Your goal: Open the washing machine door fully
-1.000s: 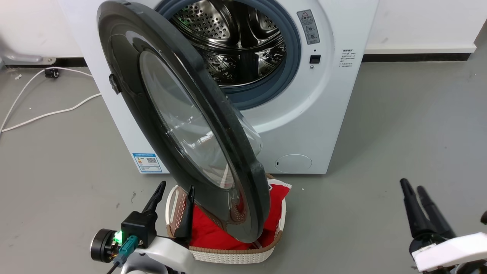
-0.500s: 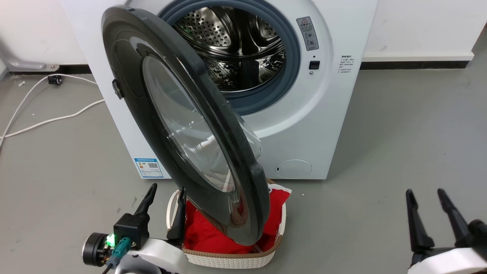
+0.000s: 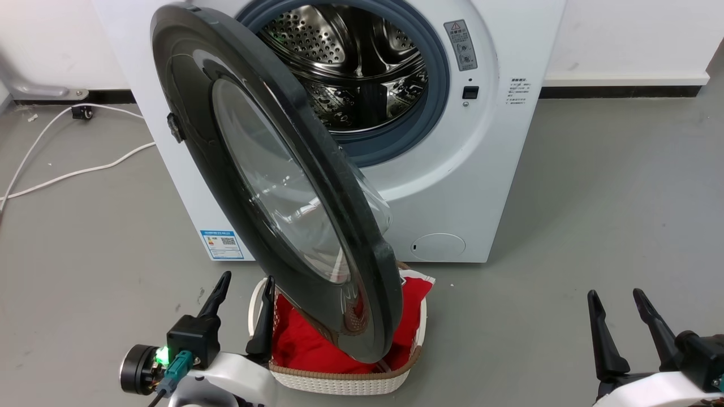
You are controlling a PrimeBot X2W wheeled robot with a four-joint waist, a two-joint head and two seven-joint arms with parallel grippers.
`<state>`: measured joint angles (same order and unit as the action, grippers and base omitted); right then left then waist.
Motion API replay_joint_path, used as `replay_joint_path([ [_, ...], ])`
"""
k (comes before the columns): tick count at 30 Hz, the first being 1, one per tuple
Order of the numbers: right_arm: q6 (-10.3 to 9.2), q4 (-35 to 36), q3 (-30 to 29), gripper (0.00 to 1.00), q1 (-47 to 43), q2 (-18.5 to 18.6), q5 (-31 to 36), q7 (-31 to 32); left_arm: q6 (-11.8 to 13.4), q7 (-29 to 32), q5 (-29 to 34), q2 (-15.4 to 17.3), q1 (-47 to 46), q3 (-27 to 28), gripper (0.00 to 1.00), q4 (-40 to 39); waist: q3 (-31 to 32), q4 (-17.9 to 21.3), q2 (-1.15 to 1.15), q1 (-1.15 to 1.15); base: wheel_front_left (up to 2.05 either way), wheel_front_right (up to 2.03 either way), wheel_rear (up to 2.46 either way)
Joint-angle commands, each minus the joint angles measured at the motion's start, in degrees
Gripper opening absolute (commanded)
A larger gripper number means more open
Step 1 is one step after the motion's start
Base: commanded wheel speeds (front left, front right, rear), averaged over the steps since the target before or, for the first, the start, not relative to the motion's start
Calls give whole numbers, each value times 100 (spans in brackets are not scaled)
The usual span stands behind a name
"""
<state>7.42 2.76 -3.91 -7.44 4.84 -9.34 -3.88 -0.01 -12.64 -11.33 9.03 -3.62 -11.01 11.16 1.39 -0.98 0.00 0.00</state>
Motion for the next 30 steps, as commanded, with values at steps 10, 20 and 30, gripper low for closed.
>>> replay_joint_path([
  [10, 13, 25, 57, 100, 89, -36, -3, -44, -16, 112, -73, 65, 16, -59, 0, -58, -30, -29, 0, 0, 0, 0, 0],
  [20, 13, 72, 84, 100, 103, -68, 64, -28, 95, 9, -151, 30, -53, 0, 0, -345, -31, -106, 0, 0, 0, 0, 0],
  [30, 13, 77, 78, 100, 150, -84, 188, -27, 262, 30, -221, -62, -557, 123, 0, -1546, -29, -200, 0, 0, 0, 0, 0],
])
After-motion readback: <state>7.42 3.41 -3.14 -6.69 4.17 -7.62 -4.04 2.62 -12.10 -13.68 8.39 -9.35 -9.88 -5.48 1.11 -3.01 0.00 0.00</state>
